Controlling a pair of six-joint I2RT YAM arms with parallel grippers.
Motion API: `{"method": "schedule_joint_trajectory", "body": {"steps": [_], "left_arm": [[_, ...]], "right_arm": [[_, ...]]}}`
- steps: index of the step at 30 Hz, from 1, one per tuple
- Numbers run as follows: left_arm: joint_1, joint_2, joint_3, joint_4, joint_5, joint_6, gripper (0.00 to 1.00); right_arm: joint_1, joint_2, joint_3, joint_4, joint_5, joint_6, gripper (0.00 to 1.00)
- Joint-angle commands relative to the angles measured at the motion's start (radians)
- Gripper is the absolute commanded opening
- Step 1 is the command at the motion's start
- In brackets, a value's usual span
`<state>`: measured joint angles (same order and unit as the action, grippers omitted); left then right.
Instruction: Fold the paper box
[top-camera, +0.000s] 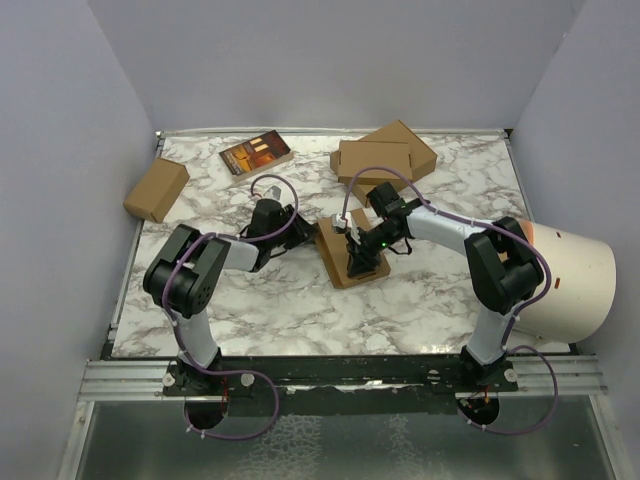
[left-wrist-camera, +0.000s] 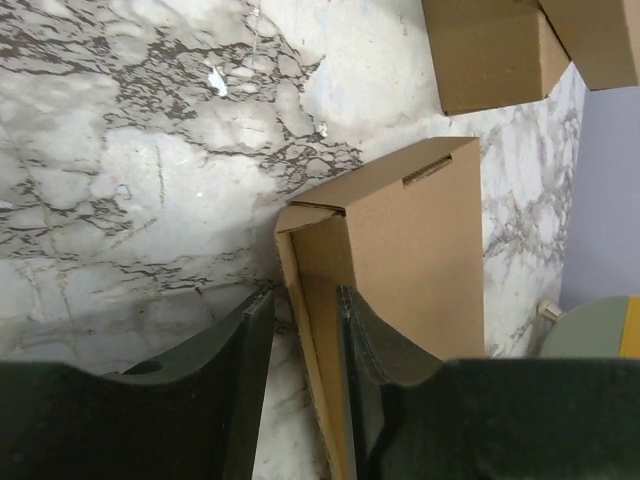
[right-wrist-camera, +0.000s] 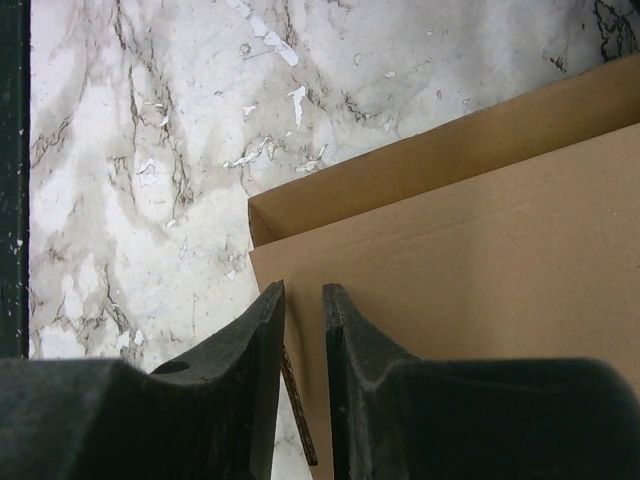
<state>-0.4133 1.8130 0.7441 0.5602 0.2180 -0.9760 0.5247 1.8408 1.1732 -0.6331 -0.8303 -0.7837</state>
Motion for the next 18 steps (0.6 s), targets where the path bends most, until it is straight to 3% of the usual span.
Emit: {"method": "schedule_joint_trajectory", "body": {"steps": [1, 9, 18], "left_arm": [[0.005, -0.039, -0.008, 0.033, 0.068, 0.035, 0.38], [0.007, -0.034, -0.029, 0.059, 0.067, 0.043, 0.49], [0.007, 0.02, 0.023, 0.063, 0.08, 0.033, 0.5]], "right_arm": [[0.008, -0.001, -0.019, -0.019, 0.062, 0.003, 0.24], [0.008, -0.002, -0.02, -0.016, 0.058, 0.004, 0.25], [0.008, 0.009, -0.023, -0.016, 0.066, 0.001, 0.24]]}}
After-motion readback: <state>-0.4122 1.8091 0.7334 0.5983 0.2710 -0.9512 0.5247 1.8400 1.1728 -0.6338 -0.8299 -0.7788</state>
